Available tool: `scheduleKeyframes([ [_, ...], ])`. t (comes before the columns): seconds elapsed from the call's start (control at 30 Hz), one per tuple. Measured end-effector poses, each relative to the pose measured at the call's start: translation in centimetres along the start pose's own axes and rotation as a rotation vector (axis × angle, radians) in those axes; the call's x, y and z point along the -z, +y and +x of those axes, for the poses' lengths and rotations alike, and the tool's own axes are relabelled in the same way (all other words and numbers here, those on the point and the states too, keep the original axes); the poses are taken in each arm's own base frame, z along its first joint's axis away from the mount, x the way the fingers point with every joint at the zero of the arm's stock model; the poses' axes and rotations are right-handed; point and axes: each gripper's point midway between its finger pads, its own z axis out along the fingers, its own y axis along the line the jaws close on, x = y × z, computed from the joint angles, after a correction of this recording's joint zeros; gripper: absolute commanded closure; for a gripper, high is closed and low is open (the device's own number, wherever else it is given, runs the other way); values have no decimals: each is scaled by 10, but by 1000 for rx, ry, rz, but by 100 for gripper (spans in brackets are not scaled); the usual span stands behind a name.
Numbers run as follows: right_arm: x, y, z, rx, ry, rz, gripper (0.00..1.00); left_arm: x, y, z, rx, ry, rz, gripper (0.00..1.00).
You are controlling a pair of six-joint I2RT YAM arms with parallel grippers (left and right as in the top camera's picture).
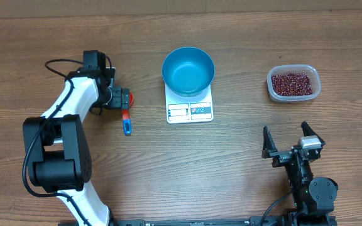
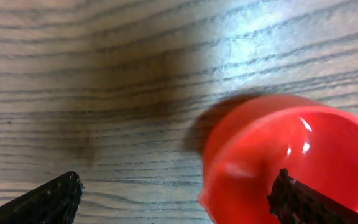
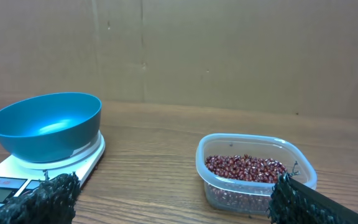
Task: Scoop item into bowl and weigh 150g on scale
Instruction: 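Lower the left gripper and close it on the red scoop's rim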
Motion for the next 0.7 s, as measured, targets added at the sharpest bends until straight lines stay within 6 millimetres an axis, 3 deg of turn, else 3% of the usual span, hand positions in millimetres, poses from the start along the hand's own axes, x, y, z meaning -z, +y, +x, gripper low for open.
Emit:
scheduleKeyframes([
  [0.5, 0, 0, 0, 0, 0, 0, 0, -3, 0, 3, 1, 3, 0, 3],
  [0.7, 0, 0, 0, 0, 0, 0, 0, -3, 0, 3, 6, 3, 0, 16],
])
